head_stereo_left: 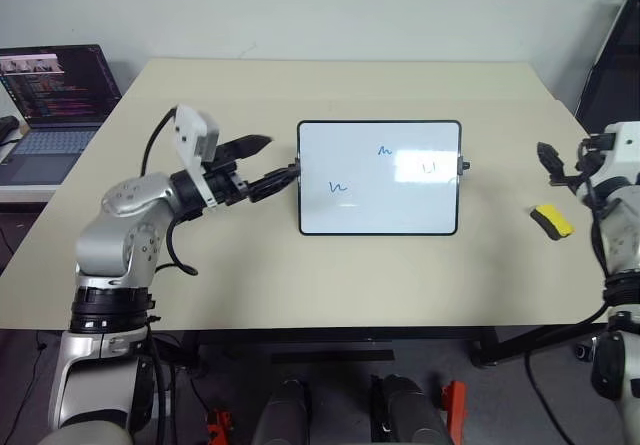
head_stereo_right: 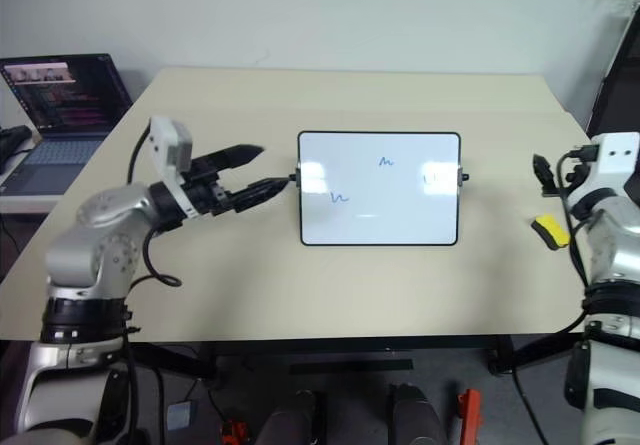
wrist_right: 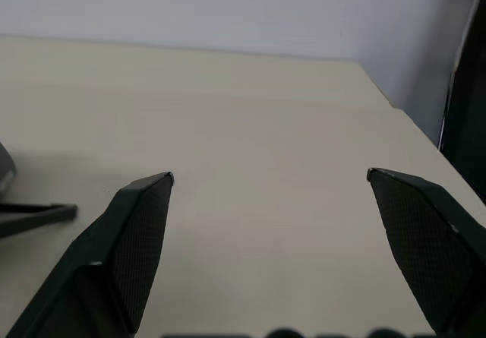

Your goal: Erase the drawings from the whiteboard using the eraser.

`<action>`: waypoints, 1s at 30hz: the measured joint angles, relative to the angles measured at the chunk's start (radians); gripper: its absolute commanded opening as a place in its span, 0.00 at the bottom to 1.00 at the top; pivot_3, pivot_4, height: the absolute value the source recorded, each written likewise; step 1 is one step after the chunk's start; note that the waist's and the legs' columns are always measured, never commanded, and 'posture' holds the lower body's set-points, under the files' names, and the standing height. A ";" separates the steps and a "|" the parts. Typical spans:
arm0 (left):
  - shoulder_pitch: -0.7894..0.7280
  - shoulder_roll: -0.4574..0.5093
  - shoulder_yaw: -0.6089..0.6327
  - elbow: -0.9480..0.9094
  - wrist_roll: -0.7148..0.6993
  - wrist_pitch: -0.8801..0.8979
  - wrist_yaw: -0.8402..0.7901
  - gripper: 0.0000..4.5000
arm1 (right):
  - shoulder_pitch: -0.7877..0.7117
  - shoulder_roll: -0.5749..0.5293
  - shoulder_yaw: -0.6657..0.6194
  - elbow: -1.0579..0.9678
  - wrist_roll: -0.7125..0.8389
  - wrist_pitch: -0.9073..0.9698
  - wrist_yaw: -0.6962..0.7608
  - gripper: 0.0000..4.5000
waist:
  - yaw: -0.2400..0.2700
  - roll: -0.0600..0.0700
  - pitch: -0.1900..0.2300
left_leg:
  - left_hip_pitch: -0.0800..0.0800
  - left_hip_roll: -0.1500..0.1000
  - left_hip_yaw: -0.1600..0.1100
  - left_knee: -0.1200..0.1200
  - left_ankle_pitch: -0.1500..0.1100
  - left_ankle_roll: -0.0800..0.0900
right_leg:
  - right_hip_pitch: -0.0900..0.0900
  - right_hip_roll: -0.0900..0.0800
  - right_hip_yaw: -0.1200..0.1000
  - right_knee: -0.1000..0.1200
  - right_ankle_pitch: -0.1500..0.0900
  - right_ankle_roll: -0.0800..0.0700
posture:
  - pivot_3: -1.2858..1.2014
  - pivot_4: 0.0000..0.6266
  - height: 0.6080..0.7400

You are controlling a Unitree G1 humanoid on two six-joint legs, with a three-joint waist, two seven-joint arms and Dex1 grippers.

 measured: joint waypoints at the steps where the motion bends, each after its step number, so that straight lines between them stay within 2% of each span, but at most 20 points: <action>1: -0.019 -0.032 -0.018 -0.020 -0.013 0.012 -0.005 1.00 | -0.005 -0.018 0.000 0.010 0.000 0.013 0.010 1.00 | 0.000 0.000 0.000 | 0.001 0.000 0.000 0.000 0.000 0.000 | 0.001 0.000 0.000 0.000 0.000 0.001 | 0.52 0.24 1.00; 4: -0.052 -0.166 -0.105 -0.022 -0.025 0.033 -0.008 1.00 | -0.026 -0.065 0.004 0.058 -0.004 0.036 0.063 1.00 | 0.000 0.000 0.000 | 0.002 0.000 0.001 0.002 0.000 0.001 | 0.003 0.000 0.001 -0.001 0.000 0.004 | 0.52 0.24 1.00; 8: -0.067 -0.310 -0.296 0.112 0.114 -0.040 -0.016 1.00 | -0.023 -0.123 0.061 0.138 -0.046 0.042 0.182 1.00 | -0.007 0.000 0.000 | 0.002 -0.001 0.003 0.003 -0.001 0.001 | 0.003 0.000 0.003 -0.001 0.000 0.004 | 0.52 0.24 1.00; 12: -0.091 -0.386 -0.353 0.234 0.228 -0.130 0.015 1.00 | -0.019 -0.141 0.115 0.190 -0.080 0.045 0.291 1.00 | -0.014 0.001 0.000 | 0.004 0.000 0.003 0.002 -0.001 0.002 | 0.002 0.002 0.004 0.000 0.000 0.003 | 0.52 0.24 1.00; 20: -0.095 -0.498 -0.455 0.366 0.430 -0.298 0.079 1.00 | -0.050 -0.131 0.186 0.282 -0.126 0.066 0.406 1.00 | -0.007 0.001 0.000 | 0.003 -0.001 0.004 0.003 -0.001 0.002 | 0.003 0.000 0.005 -0.001 0.001 0.005 | 0.52 0.24 1.00; 30: -0.060 -0.505 -0.458 0.359 0.483 -0.330 0.095 1.00 | -0.141 -0.128 0.210 0.493 -0.204 0.020 0.419 1.00 | -0.008 0.001 0.000 | 0.003 -0.001 0.004 0.003 -0.001 0.002 | 0.003 0.000 0.005 -0.001 0.001 0.005 | 0.52 0.24 1.00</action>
